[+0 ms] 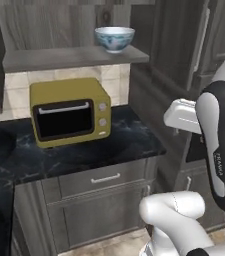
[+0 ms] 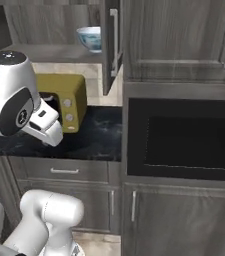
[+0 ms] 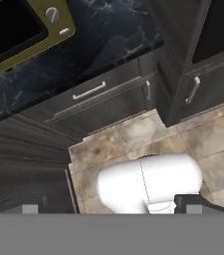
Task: Move the bowls from the cabinet to the plates on the dining table.
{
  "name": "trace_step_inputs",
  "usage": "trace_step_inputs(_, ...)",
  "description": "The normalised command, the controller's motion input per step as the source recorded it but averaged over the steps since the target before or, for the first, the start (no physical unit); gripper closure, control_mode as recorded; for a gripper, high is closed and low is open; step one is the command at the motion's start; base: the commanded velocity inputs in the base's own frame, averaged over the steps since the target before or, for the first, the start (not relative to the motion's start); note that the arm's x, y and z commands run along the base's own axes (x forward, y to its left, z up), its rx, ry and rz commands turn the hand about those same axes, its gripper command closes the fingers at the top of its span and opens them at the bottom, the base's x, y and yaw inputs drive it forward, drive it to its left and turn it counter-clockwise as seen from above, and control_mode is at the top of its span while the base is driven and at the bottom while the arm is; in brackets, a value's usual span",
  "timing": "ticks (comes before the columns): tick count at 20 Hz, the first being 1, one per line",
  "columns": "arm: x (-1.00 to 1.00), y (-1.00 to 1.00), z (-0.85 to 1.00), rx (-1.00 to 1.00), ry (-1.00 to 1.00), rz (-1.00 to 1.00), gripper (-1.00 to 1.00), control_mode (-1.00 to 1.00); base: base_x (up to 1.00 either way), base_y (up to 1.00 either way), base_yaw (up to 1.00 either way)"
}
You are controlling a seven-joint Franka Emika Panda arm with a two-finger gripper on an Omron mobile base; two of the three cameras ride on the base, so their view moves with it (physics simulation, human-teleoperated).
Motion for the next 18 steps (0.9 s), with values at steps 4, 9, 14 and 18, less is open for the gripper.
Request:
trace_step_inputs(4, 0.00, 0.00, 0.00, 0.00, 0.00, 0.00, -1.00, 1.00, 0.83, 0.52, 0.09)
trace_step_inputs(9, 0.00, 0.00, 0.00, 0.00, 0.00, 0.00, -1.00, 1.00, 0.95, 0.54, 0.04)
trace_step_inputs(14, 0.00, 0.00, 0.00, 0.00, 0.00, 0.00, -1.00, 1.00, 0.98, 0.09, 0.03)
trace_step_inputs(18, 0.00, 0.00, 0.00, 0.00, 0.00, 0.00, -1.00, 1.00, 0.17, 0.03, 0.00)
